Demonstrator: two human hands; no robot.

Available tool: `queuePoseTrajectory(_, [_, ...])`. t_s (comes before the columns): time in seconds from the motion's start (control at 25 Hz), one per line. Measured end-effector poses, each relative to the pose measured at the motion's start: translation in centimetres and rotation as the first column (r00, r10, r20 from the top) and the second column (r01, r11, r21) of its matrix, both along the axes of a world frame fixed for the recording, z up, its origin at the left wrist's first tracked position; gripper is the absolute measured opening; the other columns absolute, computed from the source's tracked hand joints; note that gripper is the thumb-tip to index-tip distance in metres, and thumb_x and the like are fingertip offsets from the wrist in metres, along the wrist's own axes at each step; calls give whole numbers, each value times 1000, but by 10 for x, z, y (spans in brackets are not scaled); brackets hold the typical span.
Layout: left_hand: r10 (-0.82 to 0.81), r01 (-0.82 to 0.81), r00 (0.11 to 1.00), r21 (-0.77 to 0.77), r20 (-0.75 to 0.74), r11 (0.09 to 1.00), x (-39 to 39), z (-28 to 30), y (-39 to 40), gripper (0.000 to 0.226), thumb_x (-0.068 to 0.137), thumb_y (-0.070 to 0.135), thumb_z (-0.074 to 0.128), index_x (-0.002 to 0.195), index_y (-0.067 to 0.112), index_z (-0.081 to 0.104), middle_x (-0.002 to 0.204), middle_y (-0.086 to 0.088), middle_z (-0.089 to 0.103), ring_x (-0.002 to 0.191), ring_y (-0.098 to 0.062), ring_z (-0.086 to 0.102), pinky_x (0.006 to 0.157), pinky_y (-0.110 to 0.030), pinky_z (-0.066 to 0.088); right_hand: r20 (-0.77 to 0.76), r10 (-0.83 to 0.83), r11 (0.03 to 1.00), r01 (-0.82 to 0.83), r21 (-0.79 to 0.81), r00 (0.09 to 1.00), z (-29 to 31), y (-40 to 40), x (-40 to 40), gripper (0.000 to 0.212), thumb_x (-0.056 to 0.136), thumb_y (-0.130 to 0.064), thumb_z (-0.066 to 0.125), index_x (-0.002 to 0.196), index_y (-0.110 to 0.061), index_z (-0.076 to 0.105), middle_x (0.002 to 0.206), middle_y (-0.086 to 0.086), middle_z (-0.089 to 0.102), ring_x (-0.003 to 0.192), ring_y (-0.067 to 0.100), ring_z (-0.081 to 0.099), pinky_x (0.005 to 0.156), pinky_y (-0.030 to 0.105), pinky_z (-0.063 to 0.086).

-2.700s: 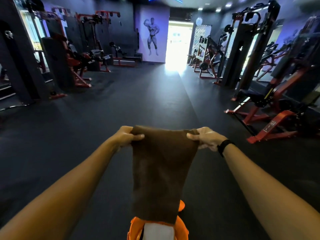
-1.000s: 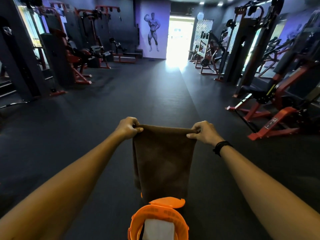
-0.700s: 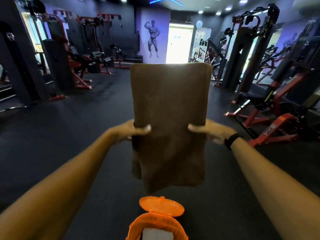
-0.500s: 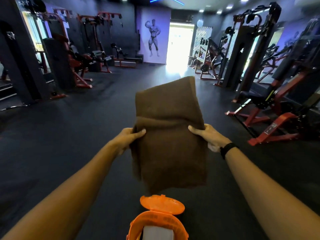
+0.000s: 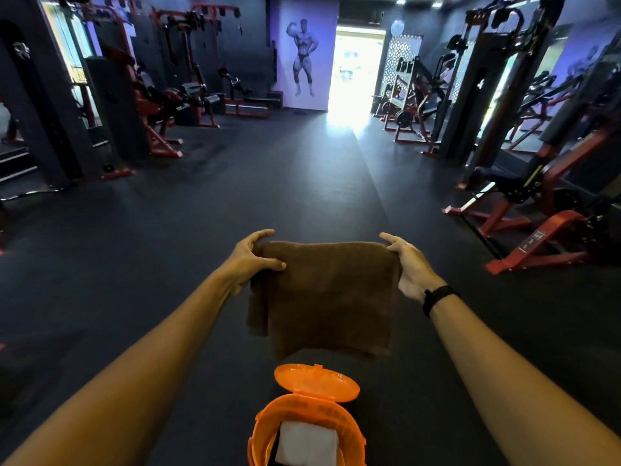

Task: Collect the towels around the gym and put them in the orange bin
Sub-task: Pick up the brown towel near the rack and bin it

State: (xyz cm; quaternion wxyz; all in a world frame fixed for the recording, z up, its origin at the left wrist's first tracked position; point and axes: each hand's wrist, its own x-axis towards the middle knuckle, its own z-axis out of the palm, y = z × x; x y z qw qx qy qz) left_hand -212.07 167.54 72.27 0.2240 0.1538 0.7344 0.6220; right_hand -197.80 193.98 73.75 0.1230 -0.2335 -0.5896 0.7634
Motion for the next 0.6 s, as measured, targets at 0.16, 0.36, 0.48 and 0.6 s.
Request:
queuePoseTrajectory(0.16, [-54,28,984,-157,-167,987,-7,-6,-4,65,61,3,85,119,19,62,120,-6,58,112,-24,55,89,-35,52,69,280,934,-288,212,958,-5,0,10,57,81,3,67,133,-15,51,115,10,61,107,25,60,85,35,55])
queuePoseTrajectory(0.36, [-156,-221,810,-541,-565,811,-7,-8,5,34,62,37,86,92,30,72,99,6,60,104,-15,46,93,-40,42,350,141,488,-373,789,926,-21,6,-4,25,67,-22,85,88,-19,72,92,1,69,92,20,64,79,33,53])
queuePoseTrajectory(0.48, [-131,-93,835,-373,-534,923,-8,3,3,31,71,29,83,96,17,69,98,-2,57,97,-18,51,78,-25,46,119,168,607,-198,770,979,-12,22,-1,33,63,-27,87,91,-23,70,95,-3,67,95,16,61,76,26,48])
queuePoseTrajectory(0.6, [-192,110,919,-244,-345,964,-9,6,-4,28,75,21,80,94,9,64,87,-5,64,84,-19,62,67,-26,51,96,320,815,-326,479,942,-7,23,12,67,52,-33,89,112,-22,63,113,-4,68,102,9,65,80,22,53])
